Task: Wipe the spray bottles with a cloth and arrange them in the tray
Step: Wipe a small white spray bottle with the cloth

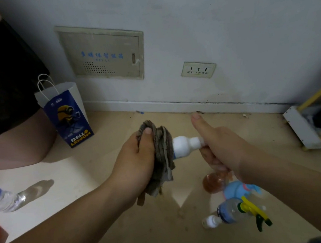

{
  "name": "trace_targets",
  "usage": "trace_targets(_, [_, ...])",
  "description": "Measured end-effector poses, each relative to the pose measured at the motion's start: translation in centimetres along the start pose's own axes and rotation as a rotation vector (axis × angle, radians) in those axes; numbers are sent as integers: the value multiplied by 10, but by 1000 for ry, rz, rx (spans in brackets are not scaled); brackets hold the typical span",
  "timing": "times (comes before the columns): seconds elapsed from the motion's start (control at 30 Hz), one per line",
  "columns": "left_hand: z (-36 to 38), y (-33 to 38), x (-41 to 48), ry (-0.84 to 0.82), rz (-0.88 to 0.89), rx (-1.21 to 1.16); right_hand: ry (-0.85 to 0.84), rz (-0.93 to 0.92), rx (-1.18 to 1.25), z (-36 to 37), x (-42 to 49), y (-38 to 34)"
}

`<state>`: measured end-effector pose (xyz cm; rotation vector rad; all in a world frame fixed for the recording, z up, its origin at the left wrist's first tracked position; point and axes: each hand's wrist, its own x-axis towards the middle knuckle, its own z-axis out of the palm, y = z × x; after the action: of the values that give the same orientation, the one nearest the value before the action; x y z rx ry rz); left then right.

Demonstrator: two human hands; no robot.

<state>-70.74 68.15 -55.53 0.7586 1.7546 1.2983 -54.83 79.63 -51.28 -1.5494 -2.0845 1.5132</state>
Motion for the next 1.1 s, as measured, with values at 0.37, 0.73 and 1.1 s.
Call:
trace_targets(0.37, [-8, 8, 2, -196, -501, -277, 87, -290, -262, 8, 0, 2])
trace_targets(0.73, [11, -6, -26, -317, 712, 848, -145, 362, 199, 12, -2, 6])
trace_targets(1.1, [4, -11, 0, -305, 599, 763, -216, 305, 163, 23, -15, 0])
